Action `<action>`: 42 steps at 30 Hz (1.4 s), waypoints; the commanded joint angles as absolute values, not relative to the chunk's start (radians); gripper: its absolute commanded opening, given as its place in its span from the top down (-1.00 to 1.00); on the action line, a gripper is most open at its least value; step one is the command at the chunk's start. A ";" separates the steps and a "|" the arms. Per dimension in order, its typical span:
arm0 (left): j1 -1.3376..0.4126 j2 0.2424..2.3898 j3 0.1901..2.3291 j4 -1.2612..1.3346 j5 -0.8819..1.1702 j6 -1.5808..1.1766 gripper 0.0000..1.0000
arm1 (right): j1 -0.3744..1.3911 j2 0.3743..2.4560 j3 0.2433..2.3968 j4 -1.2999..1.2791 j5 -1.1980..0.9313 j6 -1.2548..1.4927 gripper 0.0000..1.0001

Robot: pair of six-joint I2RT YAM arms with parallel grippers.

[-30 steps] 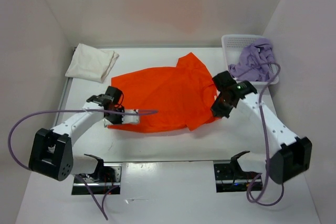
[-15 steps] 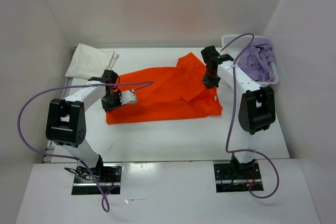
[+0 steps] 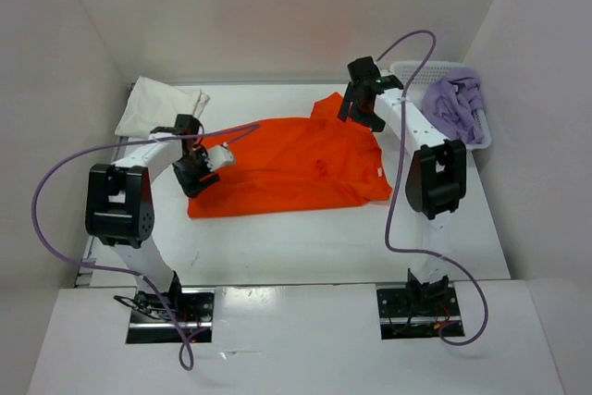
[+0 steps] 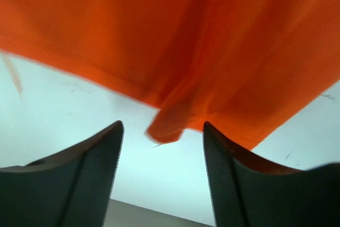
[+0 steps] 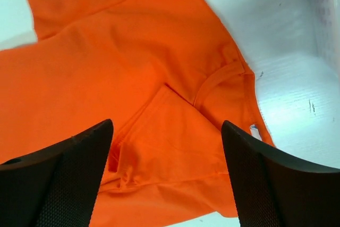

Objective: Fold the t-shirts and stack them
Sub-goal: Fold the flattened tshirt in 1/3 of the way

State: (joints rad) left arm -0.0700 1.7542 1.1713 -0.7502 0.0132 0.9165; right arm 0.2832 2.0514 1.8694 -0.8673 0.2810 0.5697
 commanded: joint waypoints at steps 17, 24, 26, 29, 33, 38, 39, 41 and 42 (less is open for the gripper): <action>0.175 1.769 1.127 -0.713 0.310 0.508 -0.85 | 0.098 1.617 1.014 -0.589 0.069 0.785 -0.74; 0.175 1.862 1.089 -0.660 0.285 0.439 -0.57 | 0.089 1.736 0.988 -0.508 0.006 0.767 -0.31; 0.175 1.876 1.089 -0.660 0.296 0.430 0.01 | 0.078 1.736 0.974 -0.520 -0.004 0.767 0.26; 0.175 1.885 1.080 -0.673 0.317 0.440 0.77 | 0.063 1.663 0.902 -0.566 -0.017 0.776 1.00; 0.175 1.821 1.039 -0.733 0.270 0.509 0.96 | 0.028 1.501 0.853 -0.658 -0.072 0.798 1.00; 0.175 1.694 1.003 -0.882 0.196 0.597 0.99 | 0.040 1.327 0.824 -0.802 -0.133 0.834 1.00; 0.175 1.678 0.990 -0.917 0.196 0.613 0.99 | 0.040 1.306 0.836 -0.858 -0.121 0.834 1.00; 0.186 1.634 0.989 -0.942 0.196 0.614 0.99 | 0.049 1.269 0.836 -0.902 -0.112 0.824 1.00; 0.186 1.625 0.989 -0.977 0.210 0.626 0.99 | 0.049 1.243 0.836 -0.922 -0.112 0.824 1.00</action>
State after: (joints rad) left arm 0.1768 1.6920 0.9905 -0.8494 0.2100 0.5716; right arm 0.0395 1.2953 0.8265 -0.7853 -0.1028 0.8146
